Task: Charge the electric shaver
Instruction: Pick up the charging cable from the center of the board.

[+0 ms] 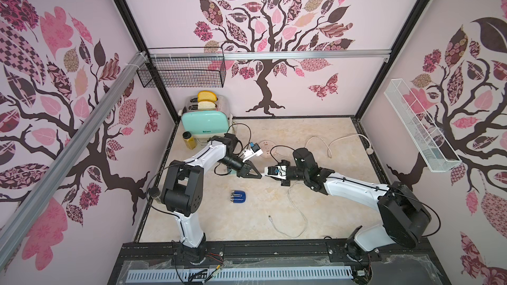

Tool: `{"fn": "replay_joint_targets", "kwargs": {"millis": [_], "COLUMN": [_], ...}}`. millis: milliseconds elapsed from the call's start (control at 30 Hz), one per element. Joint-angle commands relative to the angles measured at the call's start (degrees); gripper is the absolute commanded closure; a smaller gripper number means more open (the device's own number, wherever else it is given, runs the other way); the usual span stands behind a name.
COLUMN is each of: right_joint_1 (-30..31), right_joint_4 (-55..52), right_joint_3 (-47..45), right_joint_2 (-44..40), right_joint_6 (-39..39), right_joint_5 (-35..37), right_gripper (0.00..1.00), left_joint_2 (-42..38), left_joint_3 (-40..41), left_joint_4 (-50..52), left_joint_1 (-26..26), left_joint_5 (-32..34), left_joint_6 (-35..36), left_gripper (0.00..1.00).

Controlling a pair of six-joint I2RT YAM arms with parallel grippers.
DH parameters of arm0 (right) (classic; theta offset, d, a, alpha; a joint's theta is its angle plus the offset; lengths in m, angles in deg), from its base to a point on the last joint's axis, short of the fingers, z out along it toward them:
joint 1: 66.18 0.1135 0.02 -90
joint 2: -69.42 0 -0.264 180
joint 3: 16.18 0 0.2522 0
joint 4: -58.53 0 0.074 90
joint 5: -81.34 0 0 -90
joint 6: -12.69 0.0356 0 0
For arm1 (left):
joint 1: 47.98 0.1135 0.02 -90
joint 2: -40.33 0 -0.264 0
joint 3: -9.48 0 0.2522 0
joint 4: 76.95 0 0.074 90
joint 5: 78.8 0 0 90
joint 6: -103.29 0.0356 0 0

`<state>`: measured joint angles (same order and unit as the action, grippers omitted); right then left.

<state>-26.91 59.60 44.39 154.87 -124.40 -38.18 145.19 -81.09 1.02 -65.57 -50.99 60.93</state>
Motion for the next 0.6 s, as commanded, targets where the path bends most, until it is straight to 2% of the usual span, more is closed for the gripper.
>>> {"fn": "replay_joint_targets", "kwargs": {"millis": [0, 100, 400, 567], "right_joint_1": [0.2, 0.2, 0.2, 0.3], "right_joint_4": [1.2, 1.1, 0.3, 0.2], "right_joint_3": [0.6, 0.5, 0.7, 0.3], "right_joint_2": [-0.3, -0.2, -0.2, -0.4], "right_joint_6": [0.8, 0.8, 0.6, 0.6], "right_joint_5": [0.5, 0.6, 0.4, 0.5], "right_gripper": [0.78, 0.76, 0.79, 0.77], "left_joint_2": [0.8, 0.8, 0.9, 0.8], "left_joint_3": [-0.9, -0.9, -0.9, -0.9], "left_joint_4": [1.1, 1.2, 1.2, 1.2], "left_joint_1": [-0.5, -0.5, -0.5, -0.5], "left_joint_5": [-2.0, -2.0, -1.8, -1.5], "left_joint_6": [1.2, 1.3, 1.5, 1.6], "left_gripper": [1.00, 1.00, 1.00, 1.00]}}
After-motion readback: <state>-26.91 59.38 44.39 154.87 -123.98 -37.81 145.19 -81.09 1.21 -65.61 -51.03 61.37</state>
